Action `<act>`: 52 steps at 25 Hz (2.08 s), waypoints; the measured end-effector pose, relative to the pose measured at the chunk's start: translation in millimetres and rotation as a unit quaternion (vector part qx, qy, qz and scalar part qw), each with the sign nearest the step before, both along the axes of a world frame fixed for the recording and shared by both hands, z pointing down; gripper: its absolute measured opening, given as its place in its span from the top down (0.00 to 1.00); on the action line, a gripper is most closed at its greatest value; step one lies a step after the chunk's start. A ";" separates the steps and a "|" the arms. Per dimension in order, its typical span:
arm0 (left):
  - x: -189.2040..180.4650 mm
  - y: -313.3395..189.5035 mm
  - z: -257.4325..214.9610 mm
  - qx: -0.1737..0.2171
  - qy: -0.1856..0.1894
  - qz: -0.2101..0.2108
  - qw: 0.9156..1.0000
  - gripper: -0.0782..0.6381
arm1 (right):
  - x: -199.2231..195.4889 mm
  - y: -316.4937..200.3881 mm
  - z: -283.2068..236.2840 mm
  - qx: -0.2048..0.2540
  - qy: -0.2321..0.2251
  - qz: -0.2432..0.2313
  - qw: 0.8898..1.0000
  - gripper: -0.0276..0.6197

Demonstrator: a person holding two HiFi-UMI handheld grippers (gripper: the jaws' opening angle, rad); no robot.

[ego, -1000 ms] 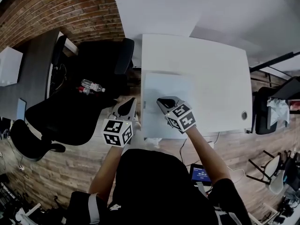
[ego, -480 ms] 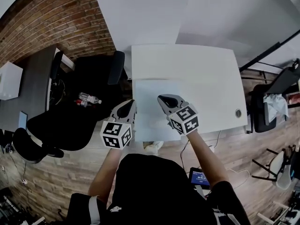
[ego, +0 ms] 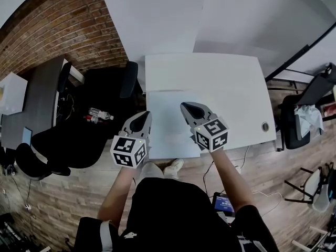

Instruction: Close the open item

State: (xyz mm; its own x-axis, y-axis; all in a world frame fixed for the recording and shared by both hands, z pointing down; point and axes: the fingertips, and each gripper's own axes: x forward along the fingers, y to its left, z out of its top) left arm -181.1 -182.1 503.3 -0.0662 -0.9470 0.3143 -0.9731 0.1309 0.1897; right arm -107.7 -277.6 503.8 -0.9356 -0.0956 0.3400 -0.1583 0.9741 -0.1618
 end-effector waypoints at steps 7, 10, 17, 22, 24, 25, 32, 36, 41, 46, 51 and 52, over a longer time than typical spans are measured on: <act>-0.2 7.3 -22.5 0.020 -0.009 0.004 1.000 0.88 | 1.2 10.6 -28.2 0.026 -0.027 0.014 0.999 0.90; 1.0 17.7 -32.3 0.026 -0.013 0.006 1.000 0.88 | 2.8 20.6 -41.3 0.031 -0.037 0.020 0.999 0.90; 3.9 60.1 -58.3 0.042 -0.027 0.004 0.999 0.88 | 10.9 59.9 -68.5 0.043 -0.062 0.033 0.997 0.90; 9.3 88.1 -79.1 0.062 -0.036 0.007 0.997 0.88 | 17.8 89.3 -89.7 0.056 -0.080 0.040 0.994 0.90; 13.9 98.6 -86.6 0.069 -0.037 0.010 0.997 0.88 | 21.3 101.3 -97.3 0.059 -0.085 0.041 0.994 0.90; 15.7 103.6 -90.0 0.072 -0.038 0.012 0.997 0.88 | 22.4 107.4 -101.2 0.061 -0.087 0.041 0.993 0.90; 28.1 140.5 -113.8 0.097 -0.049 0.021 0.994 0.88 | 30.7 148.9 -125.3 0.075 -0.104 0.044 0.991 0.90; 34.1 159.7 -118.5 0.103 -0.048 0.023 0.993 0.88 | 36.7 169.6 -135.3 0.079 -0.114 0.051 0.989 0.90; 44.3 174.7 -130.8 0.120 -0.050 0.031 0.991 0.88 | 45.9 190.5 -142.6 0.089 -0.119 0.065 0.987 0.90; 53.7 182.2 -136.9 0.128 -0.050 0.038 0.990 0.88 | 51.2 209.8 -146.1 0.106 -0.118 0.059 0.986 0.90; 64.7 183.6 -139.7 0.132 -0.050 0.043 0.989 0.88 | 59.7 214.1 -149.8 0.109 -0.127 0.063 0.984 0.90; 67.2 182.7 -140.1 0.133 -0.051 0.043 0.989 0.88 | 61.9 213.0 -150.5 0.109 -0.128 0.064 0.984 0.90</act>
